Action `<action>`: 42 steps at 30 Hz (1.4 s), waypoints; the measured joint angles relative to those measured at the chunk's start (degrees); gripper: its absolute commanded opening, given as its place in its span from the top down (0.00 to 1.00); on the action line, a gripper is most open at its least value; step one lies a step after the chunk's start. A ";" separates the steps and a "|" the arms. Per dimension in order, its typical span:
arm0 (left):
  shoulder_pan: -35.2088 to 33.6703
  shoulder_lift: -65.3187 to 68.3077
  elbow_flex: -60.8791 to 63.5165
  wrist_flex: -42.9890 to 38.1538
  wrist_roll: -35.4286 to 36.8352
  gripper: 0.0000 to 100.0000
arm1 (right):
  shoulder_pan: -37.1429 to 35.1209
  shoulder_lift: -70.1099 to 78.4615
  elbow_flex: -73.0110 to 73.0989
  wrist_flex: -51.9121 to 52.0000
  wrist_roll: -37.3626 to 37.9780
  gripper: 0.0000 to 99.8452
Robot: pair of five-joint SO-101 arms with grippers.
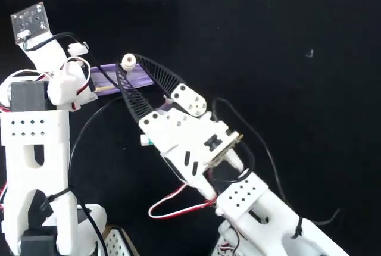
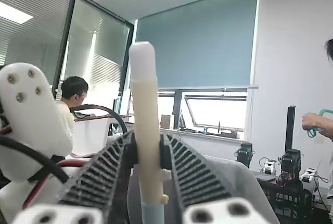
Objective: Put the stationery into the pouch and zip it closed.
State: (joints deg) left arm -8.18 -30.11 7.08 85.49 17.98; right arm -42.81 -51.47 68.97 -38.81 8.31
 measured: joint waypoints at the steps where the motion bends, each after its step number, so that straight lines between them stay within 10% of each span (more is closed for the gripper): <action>1: 0.00 0.00 0.00 0.00 0.00 0.97 | 0.00 0.00 0.09 0.18 0.00 0.99; 32: -2.02 0.00 0.00 0.00 0.00 0.97 | 2.02 21.45 0.70 -11.69 -0.09 0.82; 42: -6.24 0.00 1.14 -2.02 0.09 0.97 | 3.16 -6.86 -4.92 19.69 -0.09 0.82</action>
State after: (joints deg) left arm -14.42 -30.11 8.22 83.47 18.07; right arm -39.65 -58.33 64.04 -19.12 8.22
